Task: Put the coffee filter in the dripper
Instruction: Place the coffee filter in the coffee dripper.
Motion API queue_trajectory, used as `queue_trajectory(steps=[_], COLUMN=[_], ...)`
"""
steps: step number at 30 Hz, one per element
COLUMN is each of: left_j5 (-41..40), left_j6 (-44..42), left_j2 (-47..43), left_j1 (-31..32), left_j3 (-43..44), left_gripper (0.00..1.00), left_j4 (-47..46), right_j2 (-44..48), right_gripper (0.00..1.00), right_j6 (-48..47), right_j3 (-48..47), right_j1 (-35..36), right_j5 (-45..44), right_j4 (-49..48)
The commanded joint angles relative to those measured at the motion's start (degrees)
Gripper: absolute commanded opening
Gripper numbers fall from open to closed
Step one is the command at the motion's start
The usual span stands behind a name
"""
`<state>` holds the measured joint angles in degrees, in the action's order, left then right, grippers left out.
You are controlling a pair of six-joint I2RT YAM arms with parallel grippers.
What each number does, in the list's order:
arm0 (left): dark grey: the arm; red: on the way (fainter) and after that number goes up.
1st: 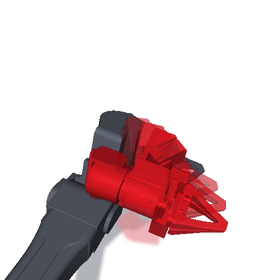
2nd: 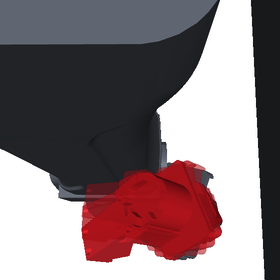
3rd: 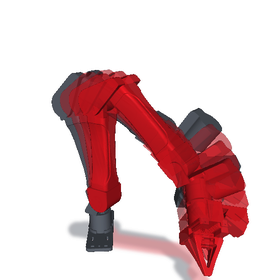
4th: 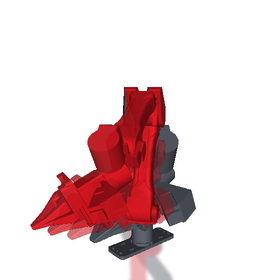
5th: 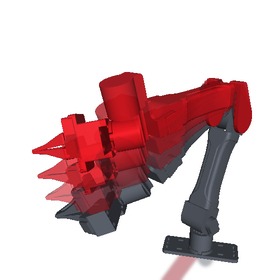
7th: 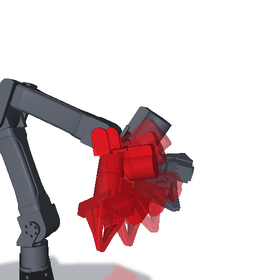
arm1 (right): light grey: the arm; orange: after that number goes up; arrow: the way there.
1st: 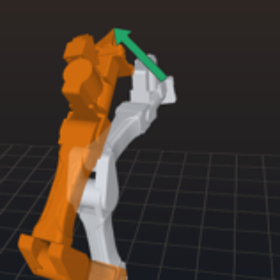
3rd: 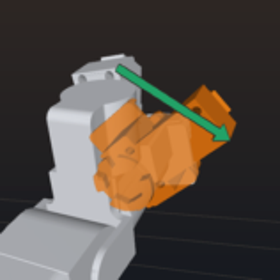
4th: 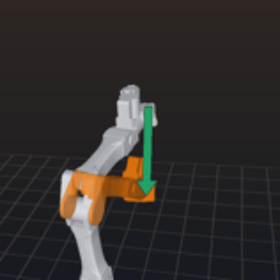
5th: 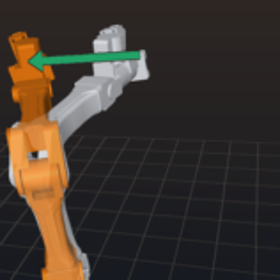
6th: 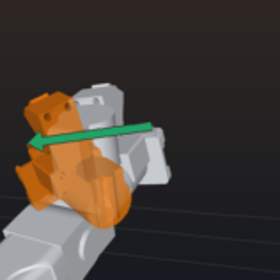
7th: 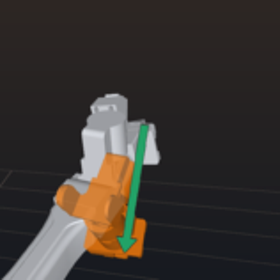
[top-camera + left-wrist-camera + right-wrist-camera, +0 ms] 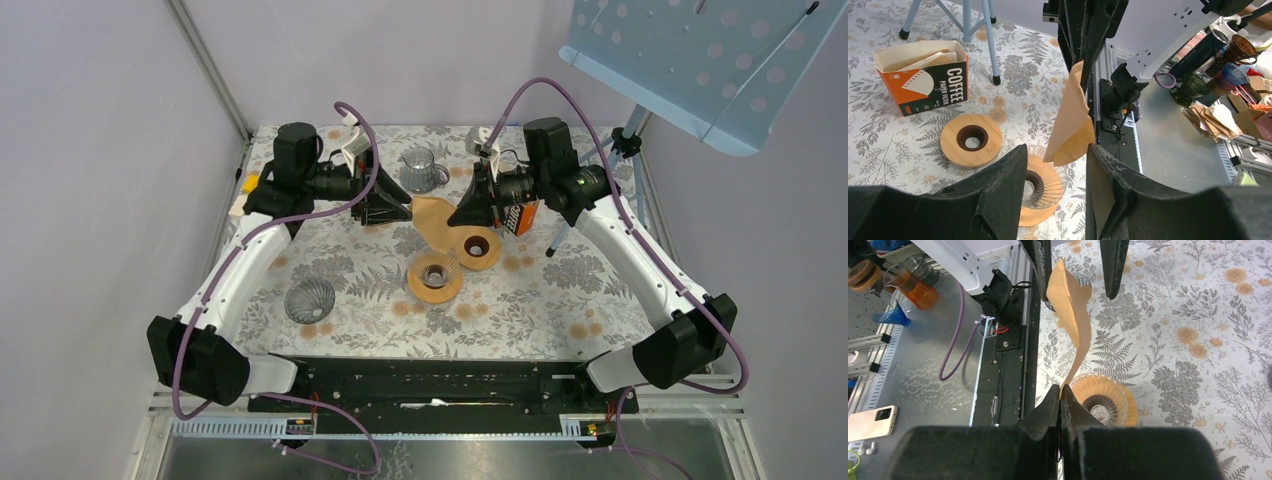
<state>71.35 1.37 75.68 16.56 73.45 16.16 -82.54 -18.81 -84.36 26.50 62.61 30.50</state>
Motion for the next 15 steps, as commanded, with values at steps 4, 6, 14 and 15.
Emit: queue_trajectory(steps=[4, 6, 14, 15], left_j5=[3.7, 4.0, 4.4, 4.4], left_j6=[-0.9, -0.9, -0.9, -1.6], left_j2=[0.0, 0.0, 0.0, 0.0], left_j1=[0.2, 0.2, 0.1, 0.1], left_j3=[-0.1, -0.1, 0.5, 0.5], left_gripper=[0.45, 0.44, 0.45, 0.45], left_j4=[-3.9, -4.1, -4.5, -4.6], right_j2=[1.3, 1.1, 0.7, 0.7], right_gripper=[0.00, 0.00, 0.00, 0.00], right_j6=[-1.6, -3.1, -6.9, -7.1], right_j3=[-1.2, -1.4, -1.8, -1.8], right_j1=[-0.3, -0.3, -0.3, -0.3], right_j5=[4.1, 4.0, 5.0, 5.3], right_j4=[0.3, 1.6, 4.7, 4.8])
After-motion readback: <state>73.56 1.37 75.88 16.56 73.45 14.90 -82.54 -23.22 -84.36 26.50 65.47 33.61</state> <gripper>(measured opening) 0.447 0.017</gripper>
